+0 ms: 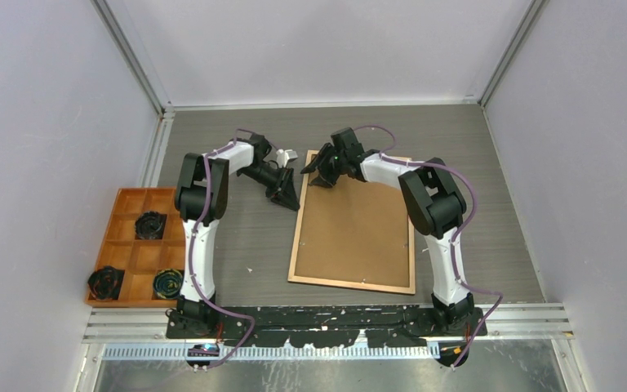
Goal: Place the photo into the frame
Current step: Install the photo frame at the center of the board.
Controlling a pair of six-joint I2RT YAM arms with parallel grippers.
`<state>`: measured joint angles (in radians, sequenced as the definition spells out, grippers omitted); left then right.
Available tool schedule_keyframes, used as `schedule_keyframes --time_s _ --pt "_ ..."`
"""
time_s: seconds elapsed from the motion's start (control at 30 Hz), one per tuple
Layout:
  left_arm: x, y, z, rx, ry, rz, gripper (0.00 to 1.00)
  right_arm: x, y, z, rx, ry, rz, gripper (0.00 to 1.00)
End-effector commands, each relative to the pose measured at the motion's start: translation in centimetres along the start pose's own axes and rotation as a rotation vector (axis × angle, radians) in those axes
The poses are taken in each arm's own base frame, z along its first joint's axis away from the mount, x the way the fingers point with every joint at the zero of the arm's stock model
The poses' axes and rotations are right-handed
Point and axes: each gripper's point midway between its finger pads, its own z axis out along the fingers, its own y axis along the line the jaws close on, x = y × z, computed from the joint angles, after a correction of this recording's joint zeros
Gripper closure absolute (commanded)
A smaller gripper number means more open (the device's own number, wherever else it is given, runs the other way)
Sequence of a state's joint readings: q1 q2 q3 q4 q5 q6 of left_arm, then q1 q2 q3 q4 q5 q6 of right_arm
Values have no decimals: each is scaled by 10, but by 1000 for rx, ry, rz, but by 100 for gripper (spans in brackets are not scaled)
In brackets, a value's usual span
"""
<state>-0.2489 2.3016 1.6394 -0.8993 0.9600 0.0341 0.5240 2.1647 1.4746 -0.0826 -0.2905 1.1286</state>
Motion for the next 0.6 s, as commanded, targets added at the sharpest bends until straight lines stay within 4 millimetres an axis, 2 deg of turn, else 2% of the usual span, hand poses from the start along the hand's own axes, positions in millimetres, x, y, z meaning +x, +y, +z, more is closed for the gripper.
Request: schedule_keyframes --time_s 0.0,0.17,0.37,0.57 --pt "-3 13 5 -89 -4 80 76 5 10 4 -19 23 -10 47" --pt "-2 13 4 -90 -2 83 76 6 6 5 -10 27 -8 48" --pt "-1 14 4 -96 2 85 76 2 18 -1 -31 18 -34 48" --pt "-1 11 2 -95 1 90 76 3 17 0 -24 39 -46 48"
